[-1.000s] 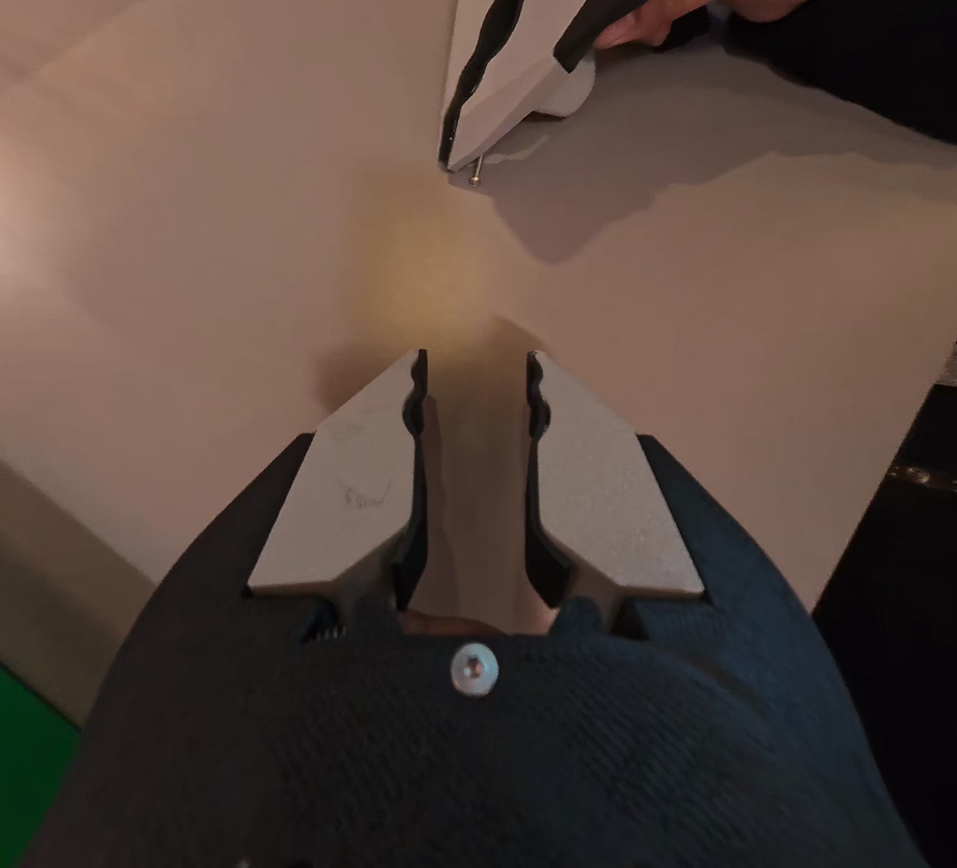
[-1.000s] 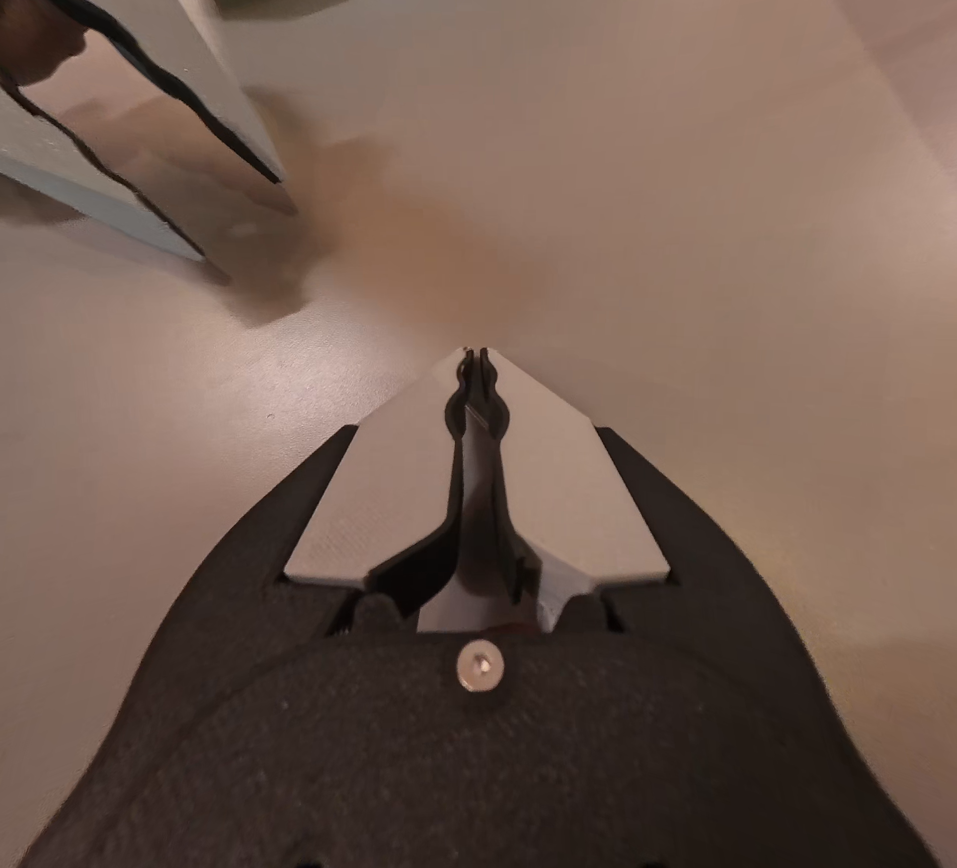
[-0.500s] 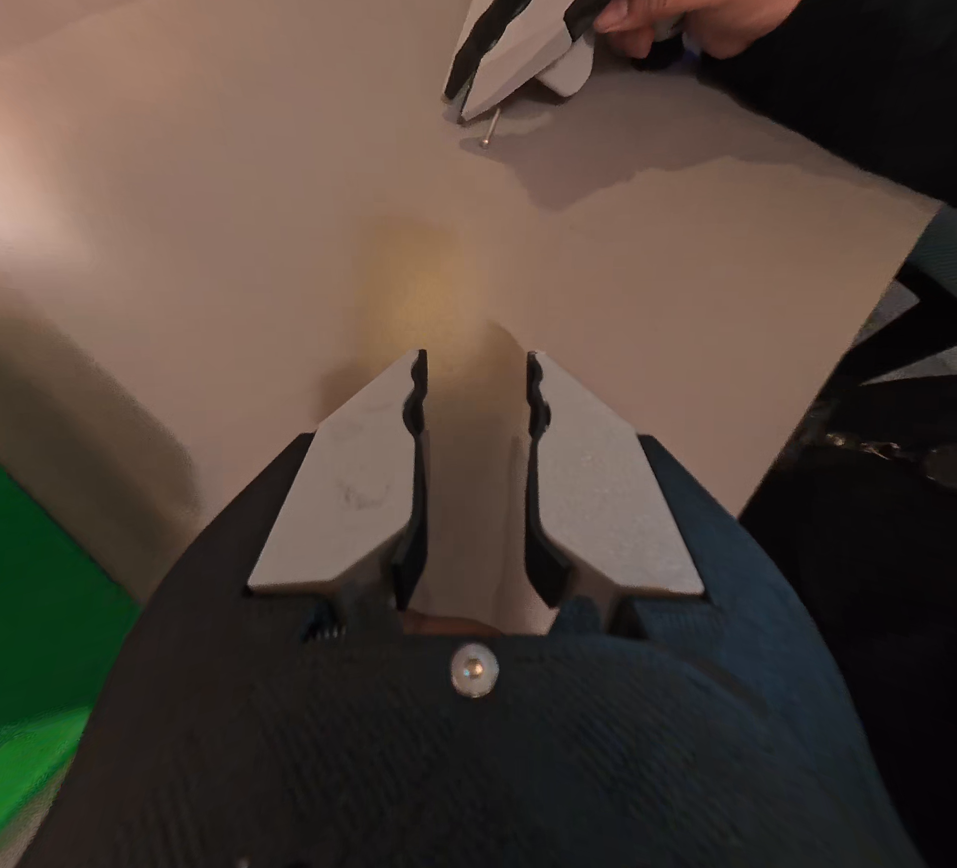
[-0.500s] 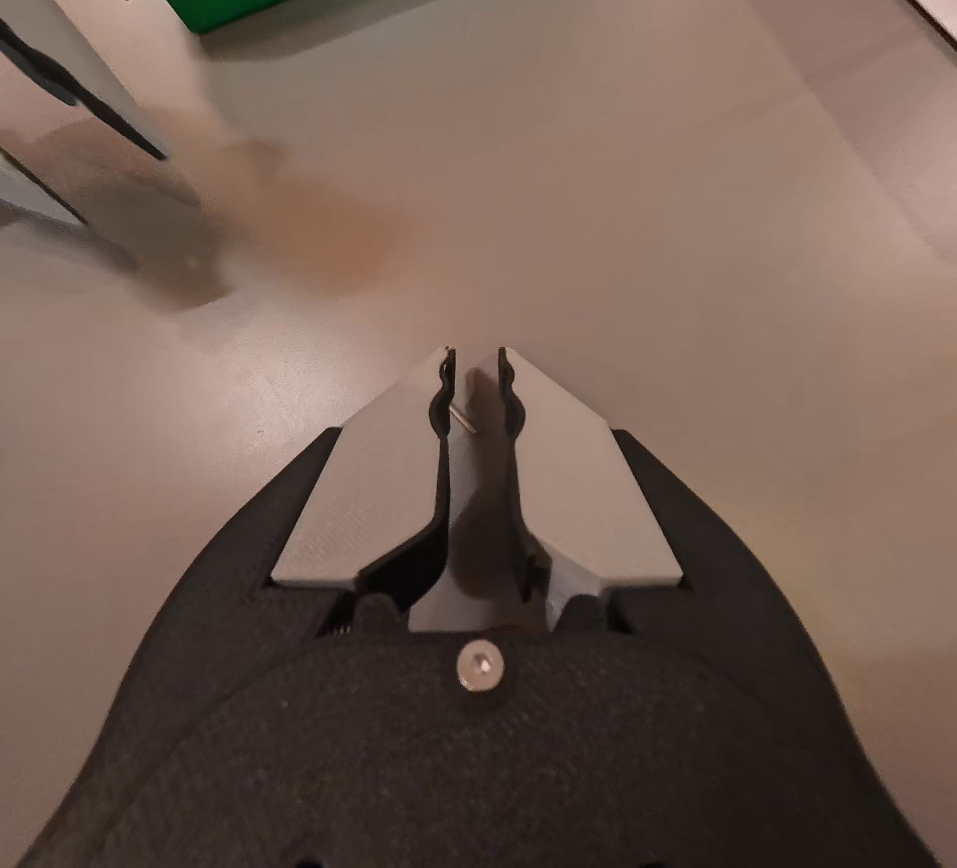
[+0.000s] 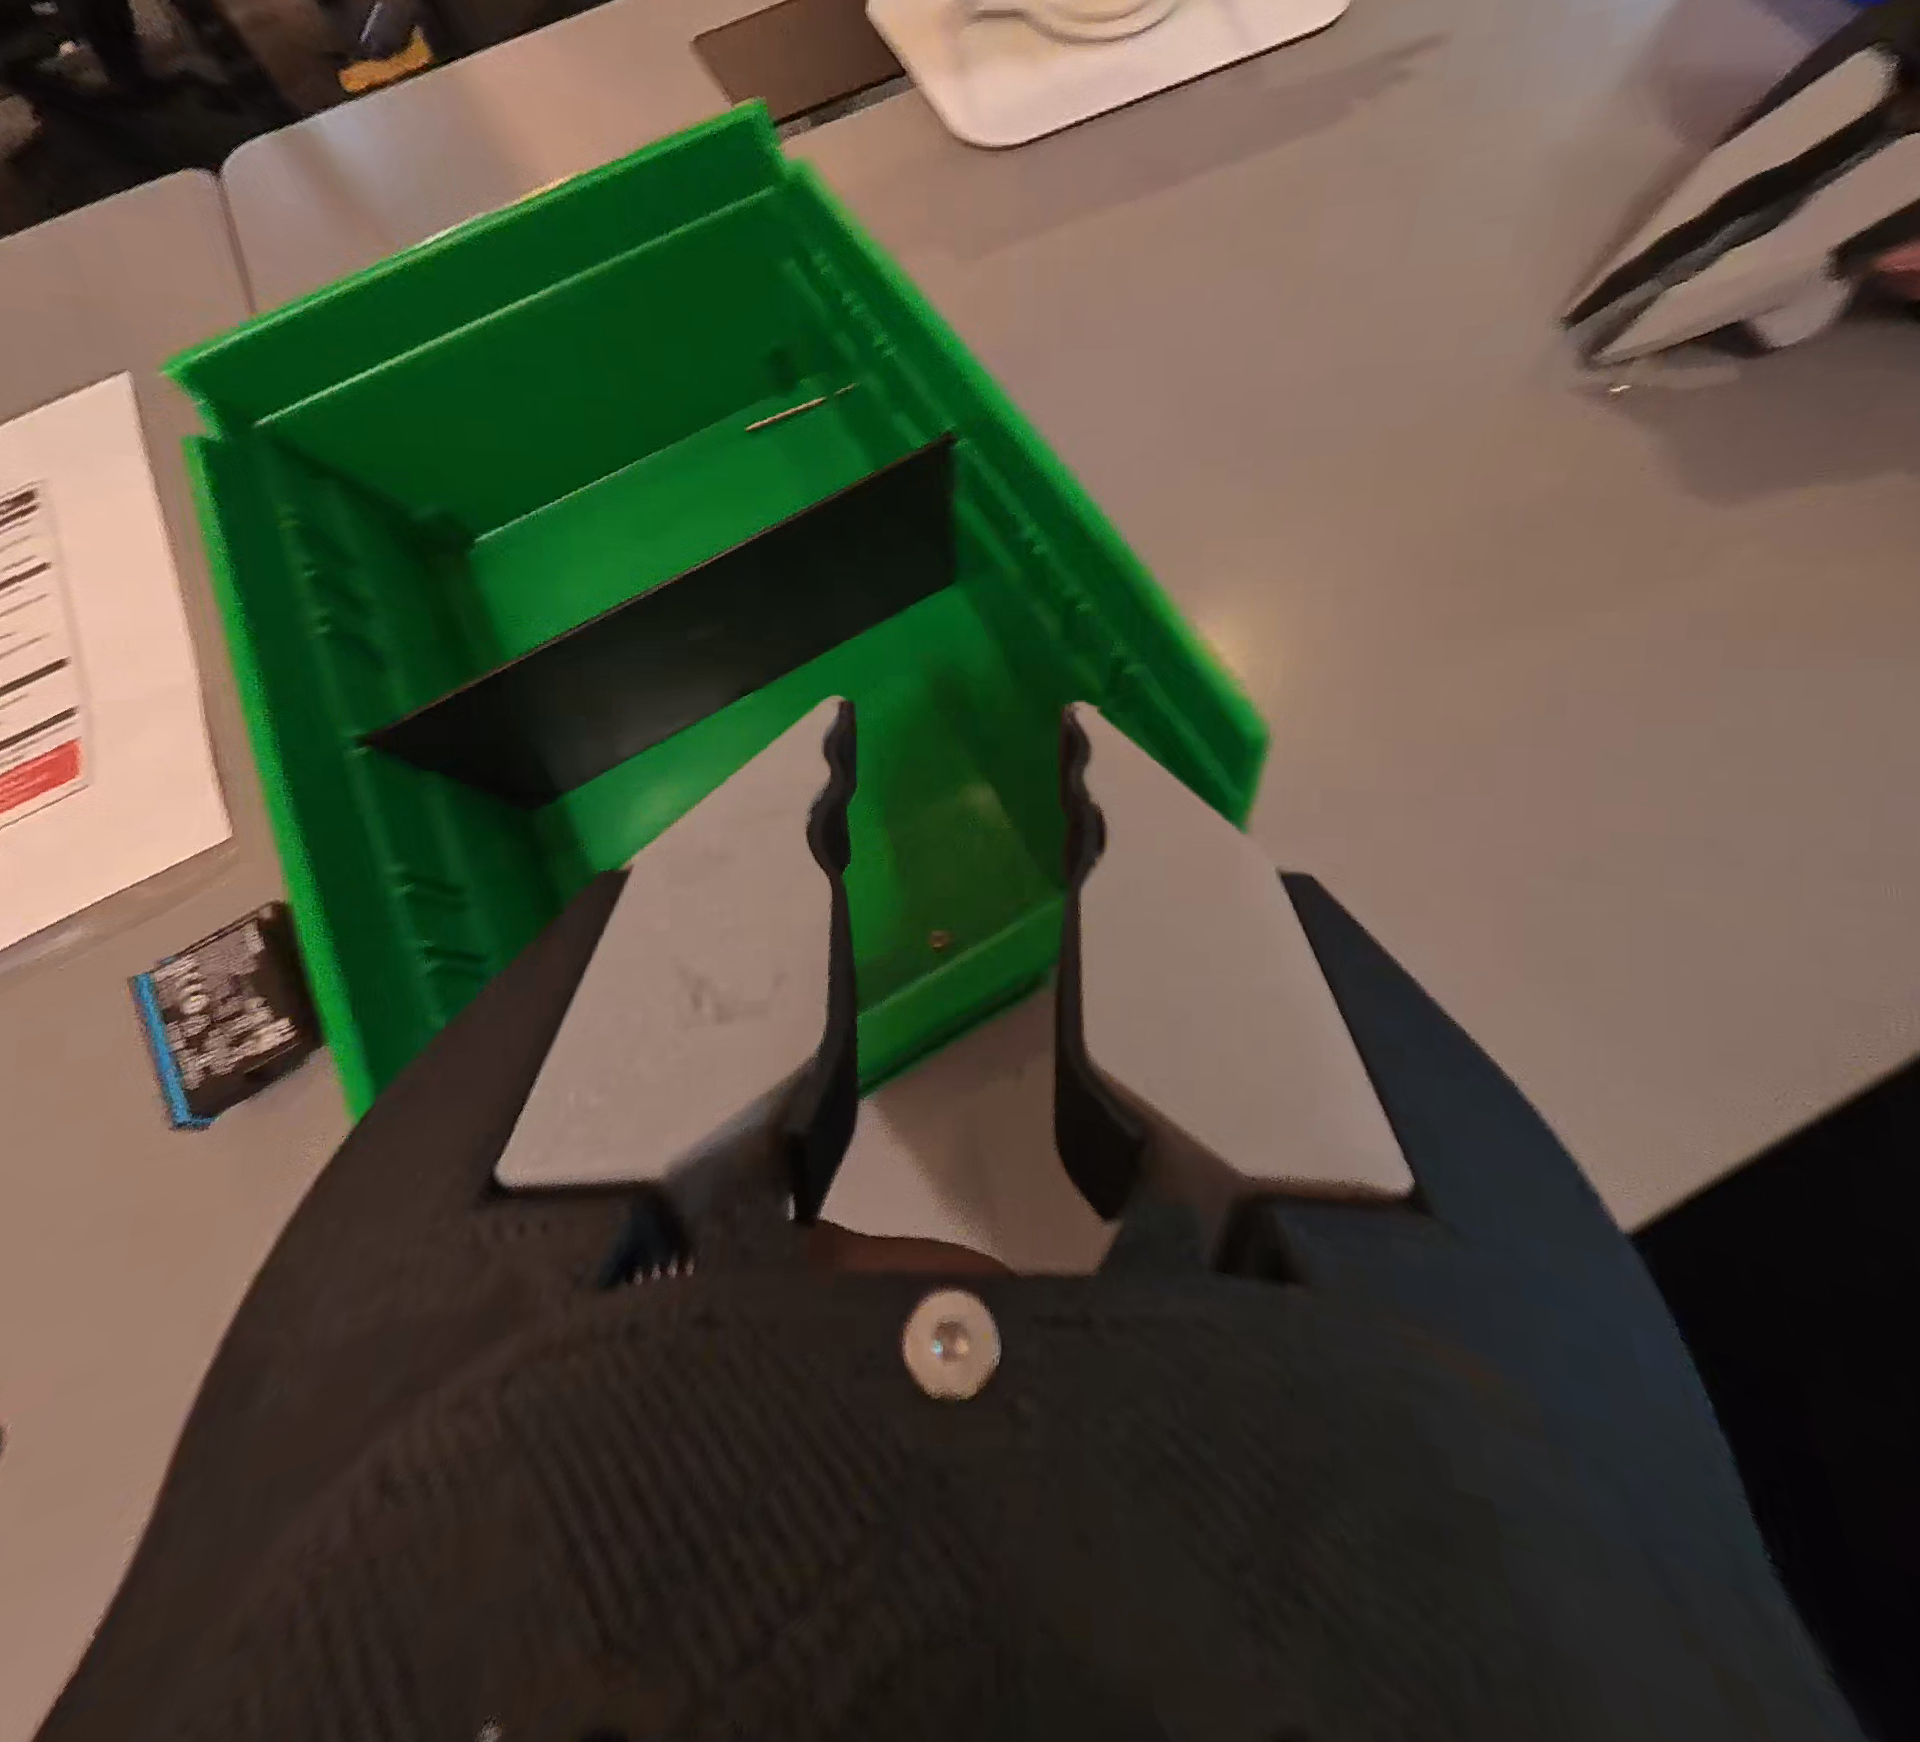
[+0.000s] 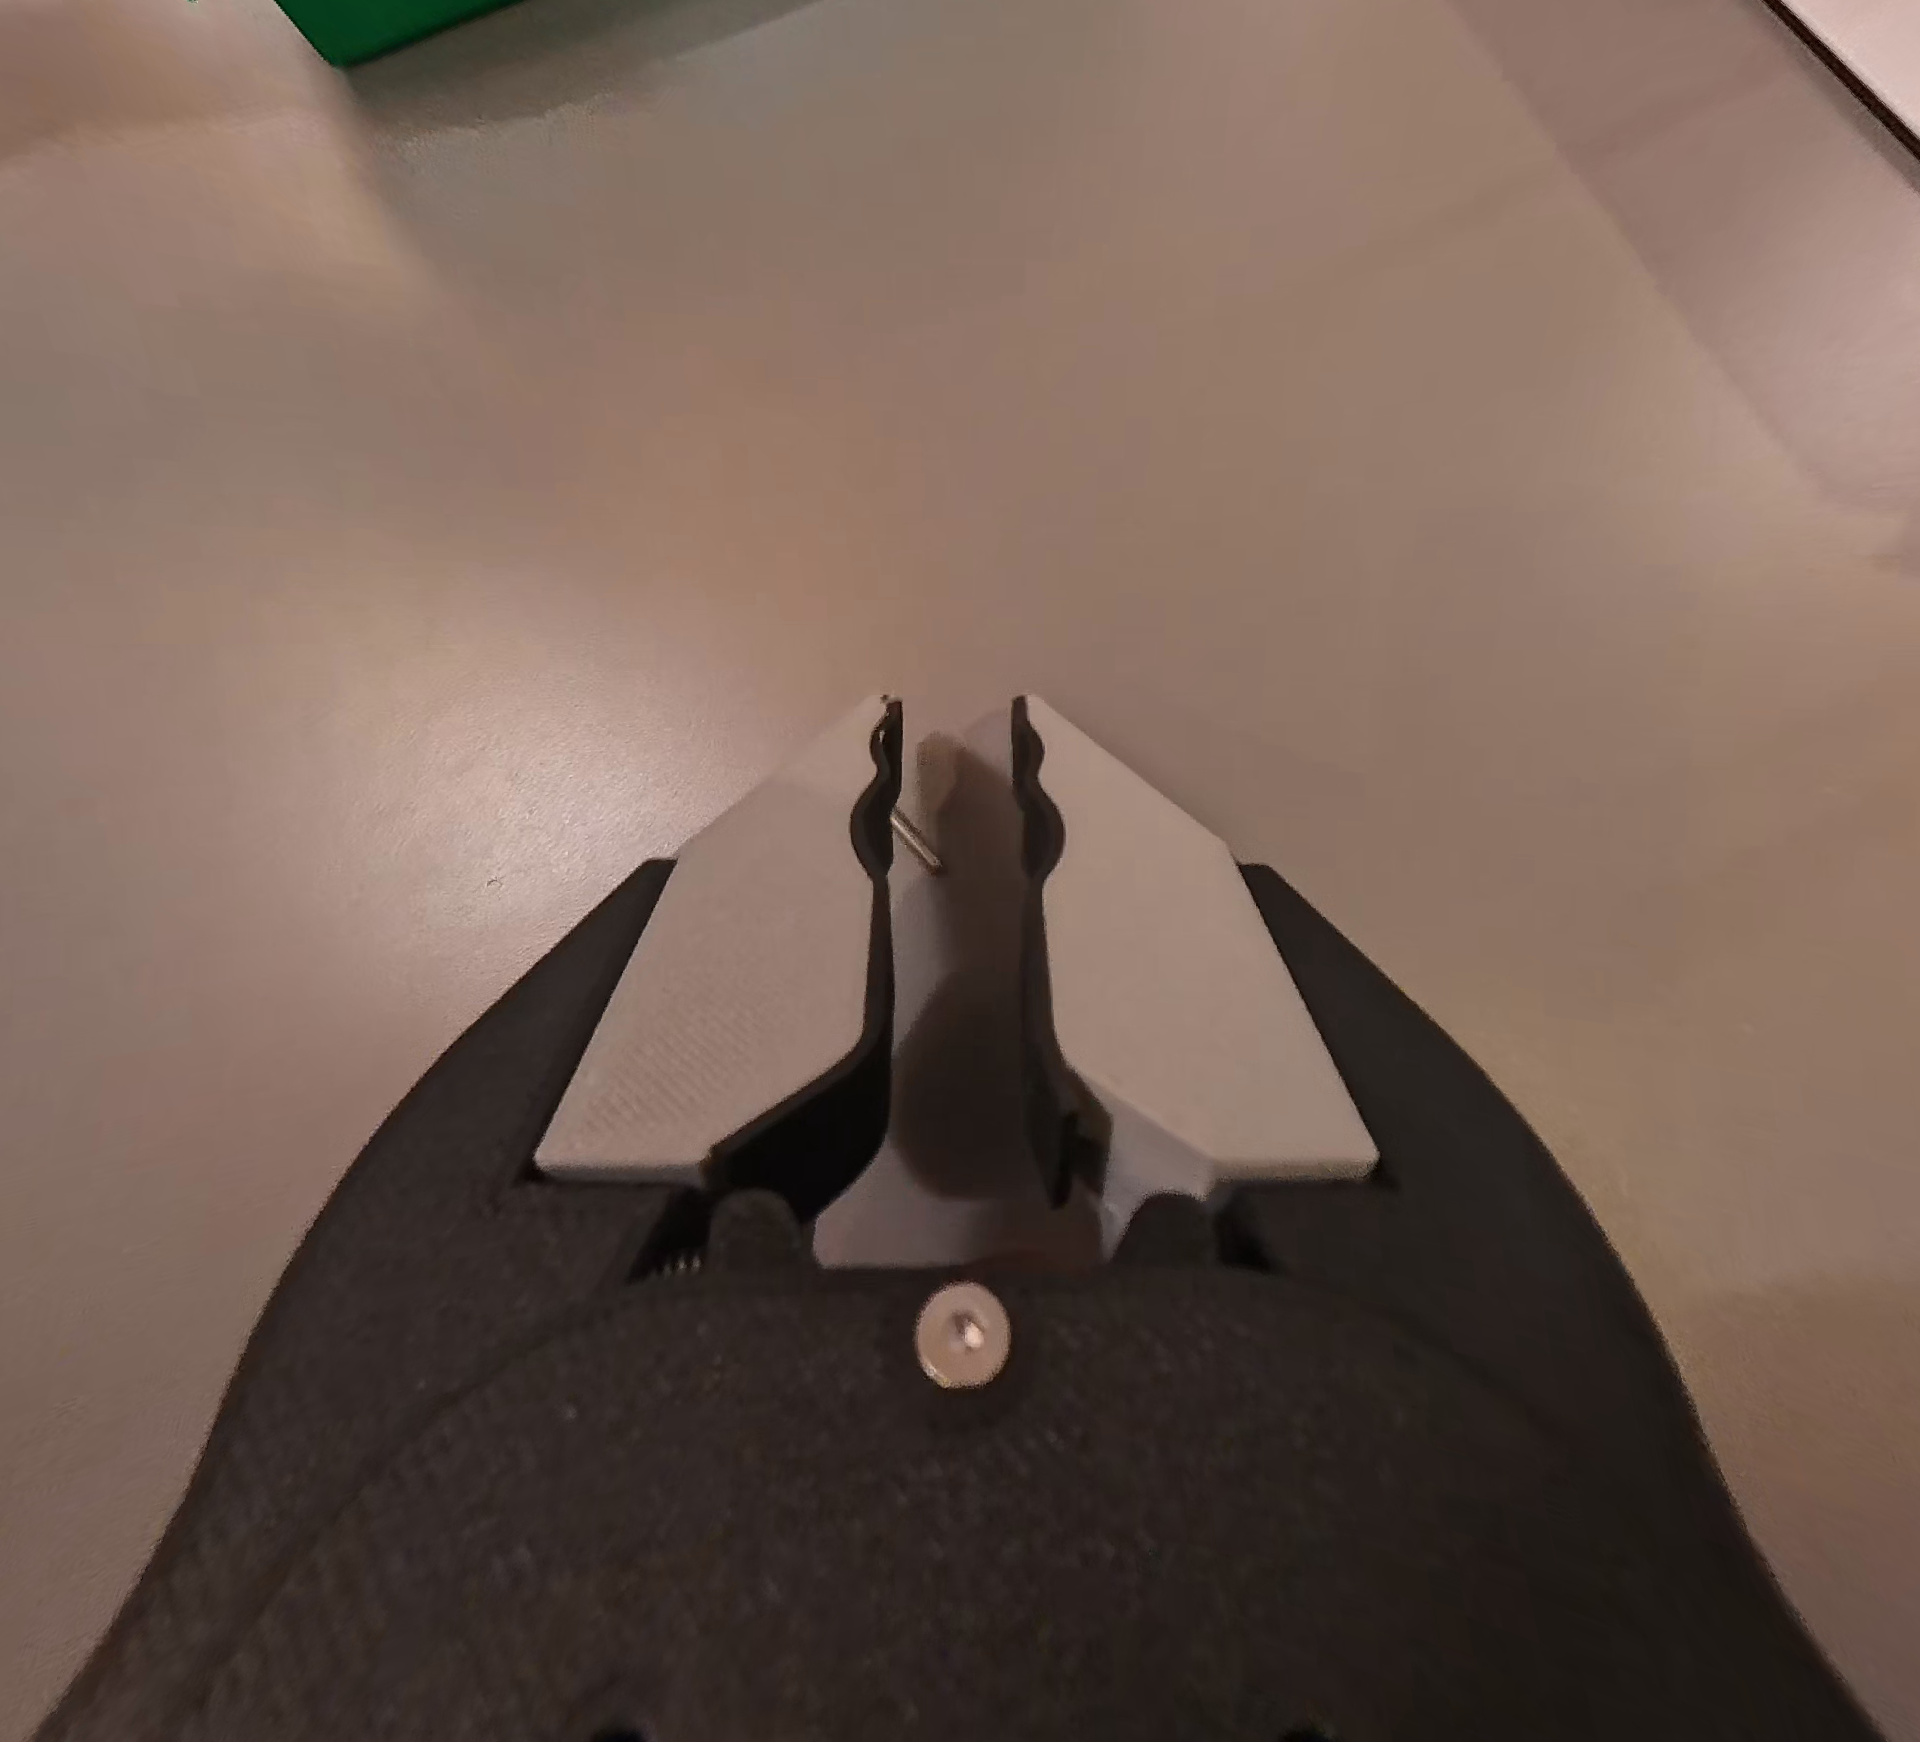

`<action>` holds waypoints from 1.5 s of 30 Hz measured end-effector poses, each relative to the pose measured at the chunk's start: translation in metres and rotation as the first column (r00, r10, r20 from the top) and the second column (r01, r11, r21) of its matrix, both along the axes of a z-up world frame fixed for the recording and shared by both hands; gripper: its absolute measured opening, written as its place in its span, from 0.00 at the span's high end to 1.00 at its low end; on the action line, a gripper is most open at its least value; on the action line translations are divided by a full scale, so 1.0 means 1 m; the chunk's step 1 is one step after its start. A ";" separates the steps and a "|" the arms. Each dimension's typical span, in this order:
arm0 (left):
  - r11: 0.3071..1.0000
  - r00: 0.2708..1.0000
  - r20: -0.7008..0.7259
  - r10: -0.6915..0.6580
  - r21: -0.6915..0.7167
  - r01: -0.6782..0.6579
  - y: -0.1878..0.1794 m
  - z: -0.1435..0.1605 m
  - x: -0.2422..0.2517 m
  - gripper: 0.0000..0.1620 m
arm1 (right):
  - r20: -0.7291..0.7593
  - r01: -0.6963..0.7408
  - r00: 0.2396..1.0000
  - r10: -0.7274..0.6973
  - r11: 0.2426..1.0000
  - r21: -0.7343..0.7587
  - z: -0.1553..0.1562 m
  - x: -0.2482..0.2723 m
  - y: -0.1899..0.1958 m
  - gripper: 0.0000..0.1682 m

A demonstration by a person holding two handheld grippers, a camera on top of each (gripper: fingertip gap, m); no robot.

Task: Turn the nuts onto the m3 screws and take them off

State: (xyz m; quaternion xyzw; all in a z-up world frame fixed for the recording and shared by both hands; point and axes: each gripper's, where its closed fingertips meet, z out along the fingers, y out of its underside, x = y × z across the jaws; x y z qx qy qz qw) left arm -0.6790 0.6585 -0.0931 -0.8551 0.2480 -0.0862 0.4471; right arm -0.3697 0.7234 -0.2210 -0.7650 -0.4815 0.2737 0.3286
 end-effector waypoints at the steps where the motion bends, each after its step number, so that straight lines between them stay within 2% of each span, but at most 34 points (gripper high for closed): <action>1: 1.000 1.000 -0.016 0.010 -0.009 -0.011 0.006 -0.003 -0.009 0.77 | 0.005 0.004 1.000 -0.004 1.000 0.003 -0.001 0.000 0.001 0.88; 6: 0.998 0.999 -0.046 -0.014 -0.064 0.011 0.027 -0.025 -0.028 0.77 | -0.001 0.014 1.000 -0.014 1.000 0.024 0.002 0.000 0.002 0.87; 14: 0.987 0.994 -0.011 -0.113 -0.117 0.111 0.042 -0.055 -0.022 0.77 | -0.007 -0.017 1.000 0.017 1.000 0.010 0.001 -0.003 -0.001 0.86; 18: 0.986 0.989 -0.012 -0.148 -0.085 0.147 0.045 -0.058 -0.015 0.77 | 0.006 -0.031 1.000 0.030 0.999 0.045 0.002 -0.007 -0.001 0.85; 22: 0.963 0.972 -0.016 -0.234 -0.138 0.230 0.035 -0.066 -0.008 0.78 | 0.003 -0.016 1.000 0.016 0.998 0.066 0.003 -0.008 0.002 0.85; 25: 0.929 0.952 -0.027 -0.304 -0.229 0.290 0.025 -0.073 -0.009 0.78 | 0.010 -0.016 1.000 0.015 0.998 0.068 0.002 -0.008 0.002 0.85; 31: 0.842 0.918 -0.076 -0.390 -0.434 0.322 0.022 -0.085 -0.020 0.79 | 0.022 -0.041 0.999 0.040 0.998 0.052 0.000 -0.009 -0.002 0.85; 36: 0.770 0.886 -0.080 -0.457 -0.534 0.349 0.015 -0.093 -0.016 0.79 | -0.003 -0.050 0.999 0.050 0.997 0.063 0.004 -0.010 -0.003 0.85; 41: 0.667 0.809 -0.126 -0.574 -0.646 0.372 -0.003 -0.109 -0.021 0.81 | -0.019 -0.053 0.998 0.054 0.997 0.055 0.006 -0.009 -0.004 0.85; 45: 0.627 0.778 -0.158 -0.608 -0.697 0.349 -0.004 -0.120 -0.027 0.83 | -0.003 -0.050 0.999 0.050 0.997 0.065 0.004 -0.009 -0.003 0.85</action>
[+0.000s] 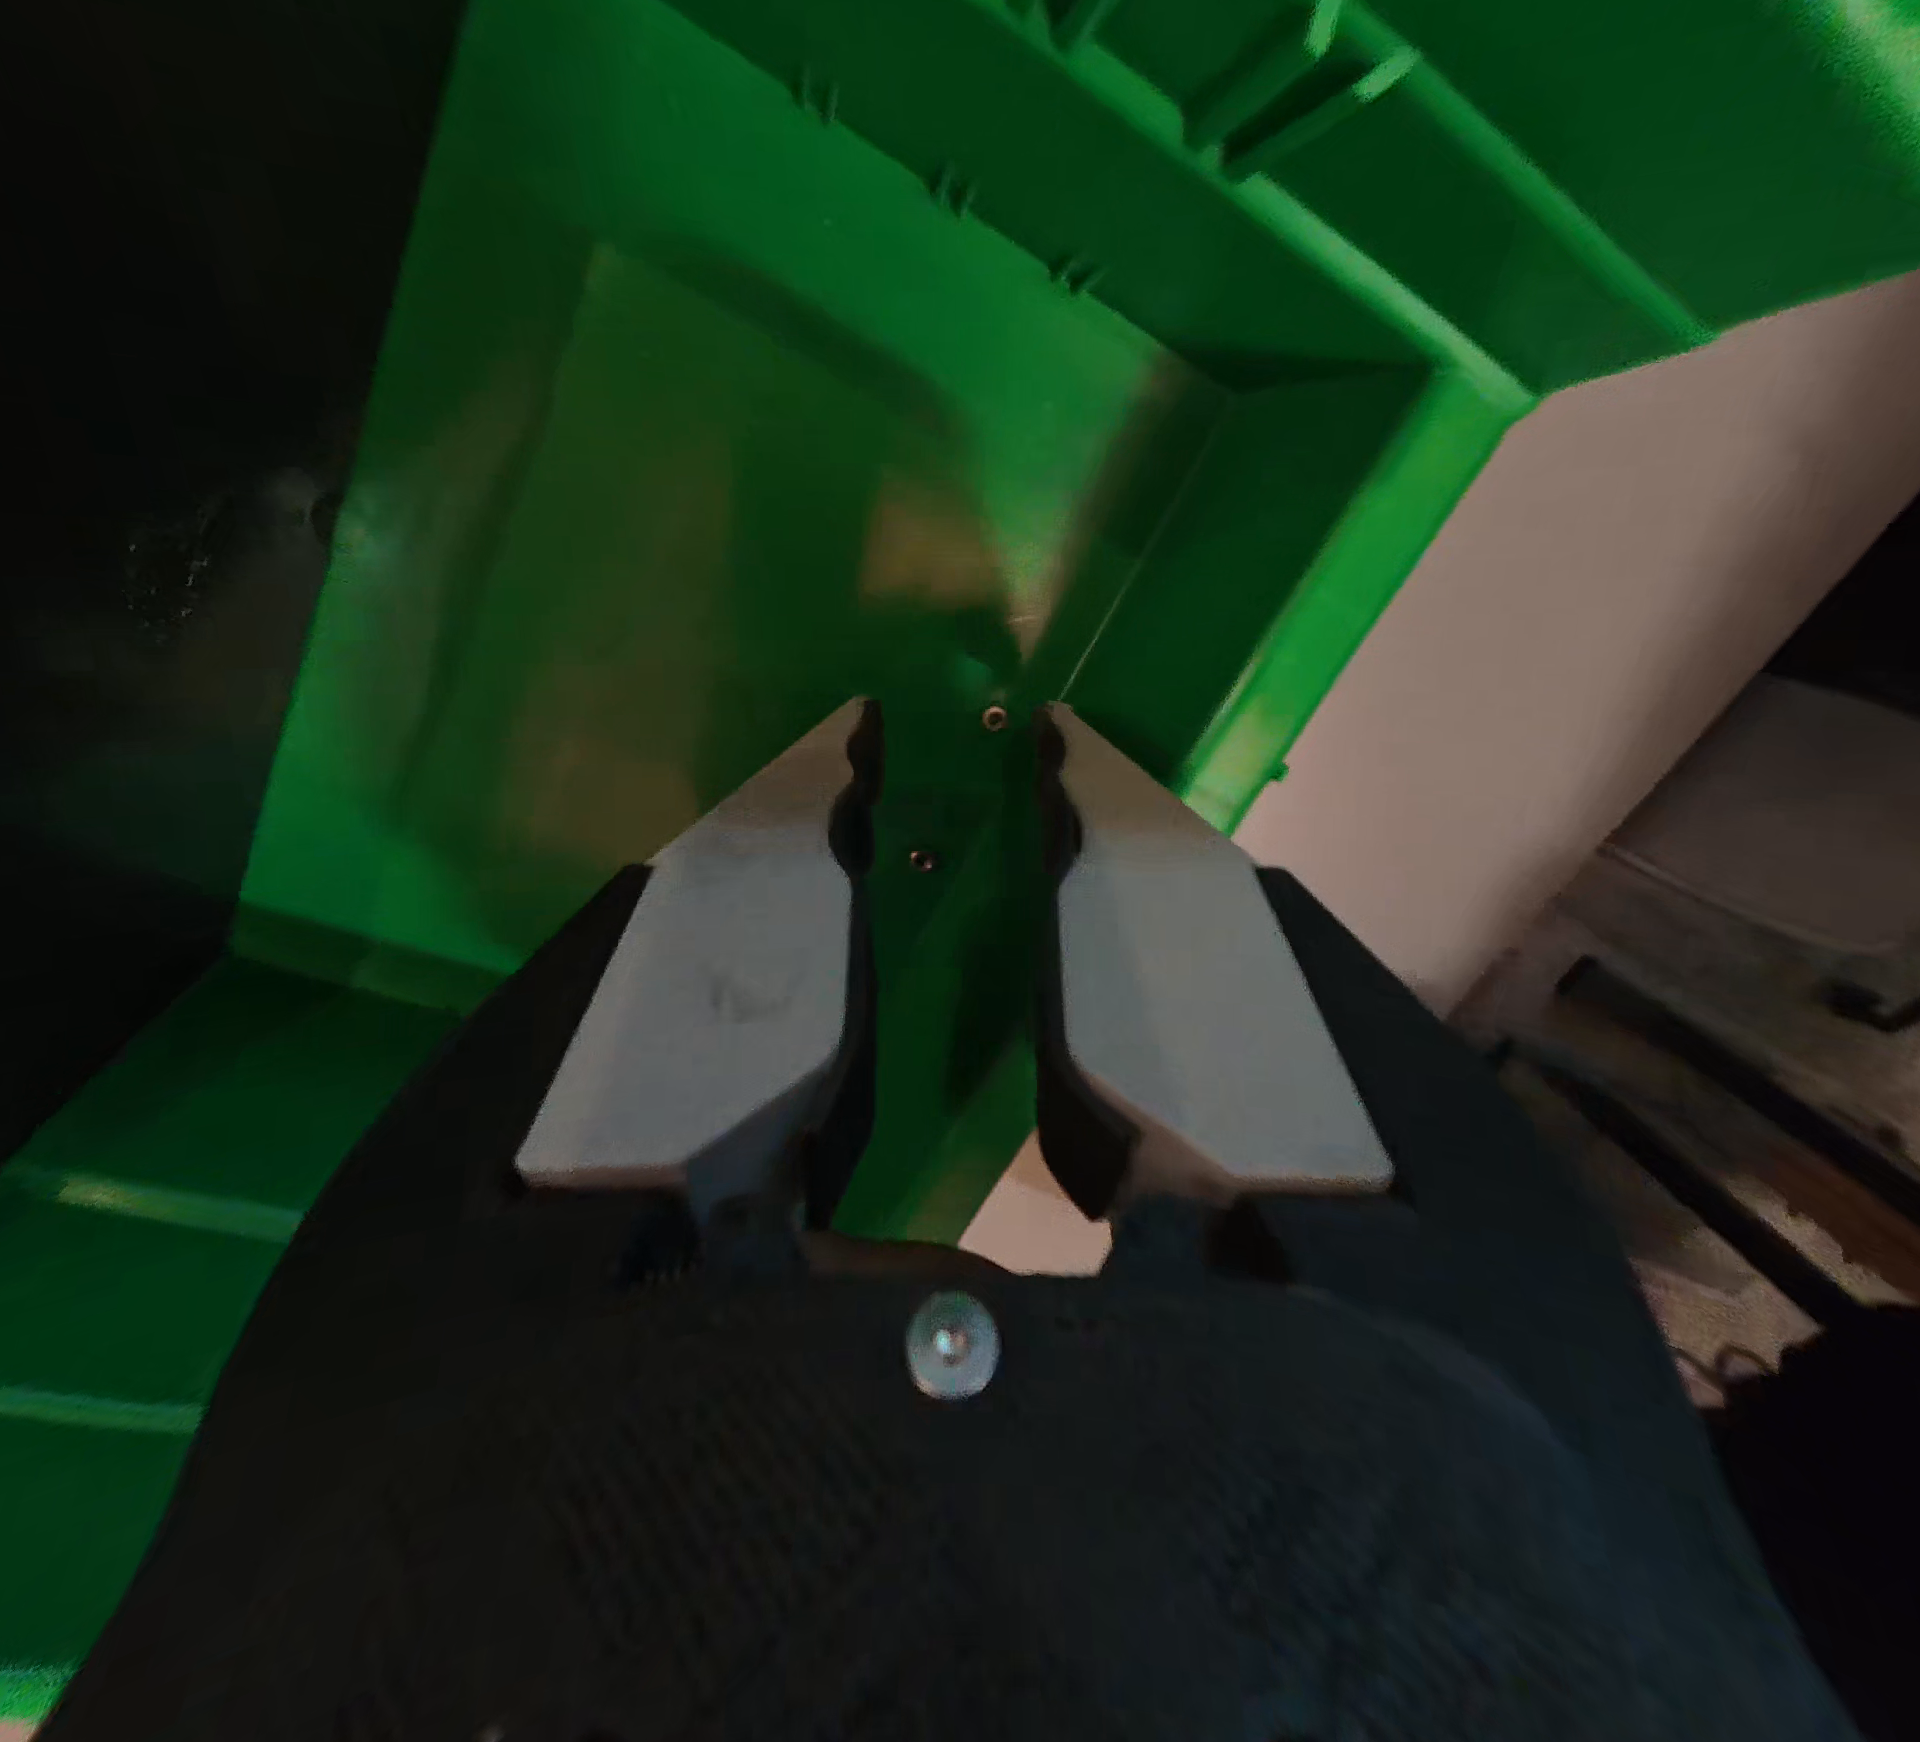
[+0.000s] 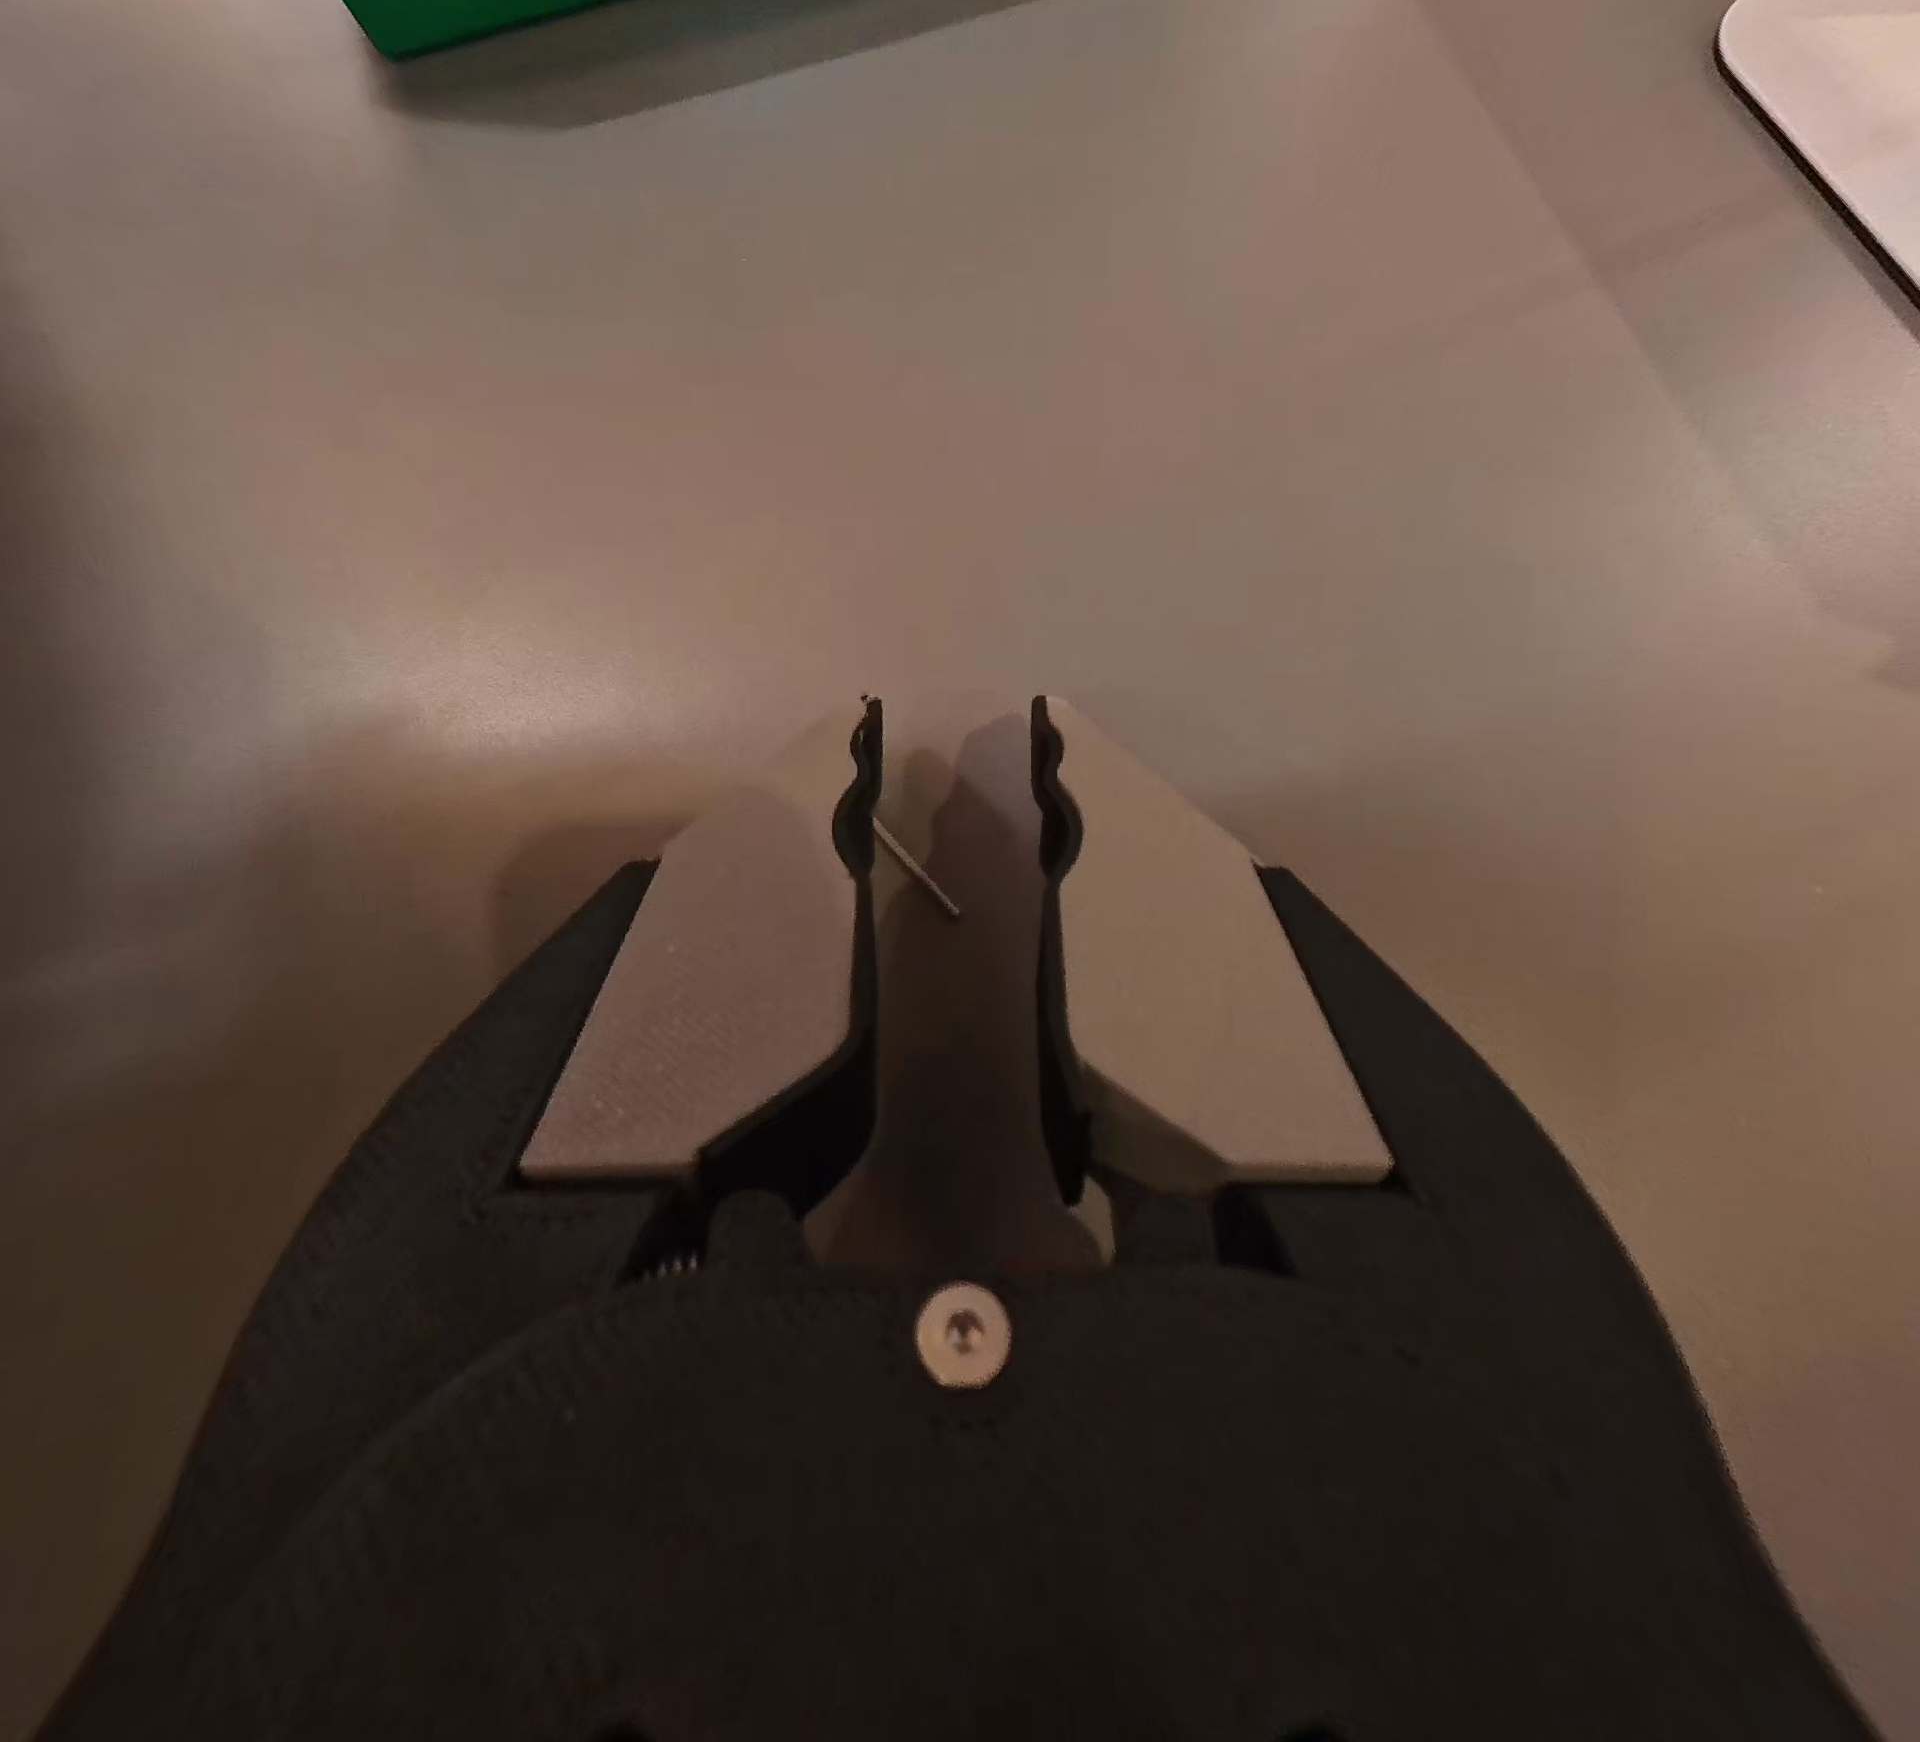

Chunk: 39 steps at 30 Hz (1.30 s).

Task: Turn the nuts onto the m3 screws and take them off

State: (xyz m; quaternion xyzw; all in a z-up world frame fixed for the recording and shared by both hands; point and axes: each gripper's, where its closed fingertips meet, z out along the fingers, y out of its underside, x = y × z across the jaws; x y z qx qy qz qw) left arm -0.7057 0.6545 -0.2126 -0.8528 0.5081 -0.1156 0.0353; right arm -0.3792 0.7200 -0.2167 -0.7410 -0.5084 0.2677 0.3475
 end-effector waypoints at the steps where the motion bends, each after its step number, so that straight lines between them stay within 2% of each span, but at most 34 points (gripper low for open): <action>1: 1.000 1.000 -0.027 -0.012 -0.006 0.012 0.000 -0.004 -0.002 0.83 | 0.004 0.001 1.000 -0.001 1.000 0.001 -0.001 0.000 0.000 0.85; 5: 0.997 0.995 -0.077 -0.071 -0.042 0.068 0.000 -0.009 -0.003 0.86 | 0.006 0.004 1.000 -0.004 1.000 -0.004 -0.001 0.000 0.001 0.85; 8: 0.995 0.984 -0.154 -0.094 0.024 0.099 0.011 -0.012 -0.009 1.00 | -0.002 0.006 1.000 -0.006 1.000 -0.015 -0.001 0.000 0.001 0.85; 10: 0.994 0.981 -0.173 -0.088 0.055 0.099 0.014 -0.012 -0.010 1.00 | -0.013 0.007 1.000 -0.008 1.000 -0.022 0.001 0.000 0.001 0.85; 11: 0.992 0.980 -0.176 -0.088 0.074 0.102 0.015 -0.012 -0.011 1.00 | -0.017 0.008 1.000 -0.008 1.000 -0.026 0.001 0.001 0.001 0.85; 13: 0.988 0.980 -0.188 -0.061 0.126 0.086 0.021 -0.011 -0.015 0.82 | -0.025 0.009 1.000 -0.010 0.999 -0.031 0.002 0.001 0.002 0.85; 17: 0.985 0.990 -0.142 -0.003 0.172 0.028 0.027 0.000 -0.018 0.81 | -0.027 0.008 1.000 -0.009 1.000 -0.029 0.002 0.001 0.002 0.85; 20: 0.979 0.986 -0.162 0.037 0.204 -0.003 0.030 0.009 -0.027 0.80 | -0.017 0.006 1.000 -0.006 1.000 -0.022 0.001 0.000 0.001 0.85; 27: 0.987 0.979 -0.204 0.013 0.158 0.020 0.019 0.006 -0.032 0.78 | -0.020 -0.001 1.000 0.001 1.000 -0.019 0.002 0.000 0.000 0.85; 31: 0.989 0.987 -0.159 0.017 0.151 0.007 0.013 0.013 -0.028 0.78 | -0.017 -0.004 1.000 0.004 1.000 -0.016 0.002 0.000 -0.001 0.85; 34: 0.981 0.994 -0.102 0.049 0.192 -0.029 0.009 0.030 -0.031 0.78 | -0.020 -0.007 1.000 0.007 1.000 -0.016 0.002 0.000 -0.002 0.85; 37: 0.981 0.999 0.015 -0.039 0.192 0.036 -0.014 0.047 -0.020 0.77 | -0.022 -0.013 1.000 0.013 1.000 -0.017 0.002 -0.001 -0.003 0.85; 39: 0.976 0.996 0.024 -0.081 0.207 0.074 -0.023 0.045 -0.015 0.77 | -0.021 -0.018 1.000 0.018 1.000 -0.015 0.002 -0.001 -0.004 0.85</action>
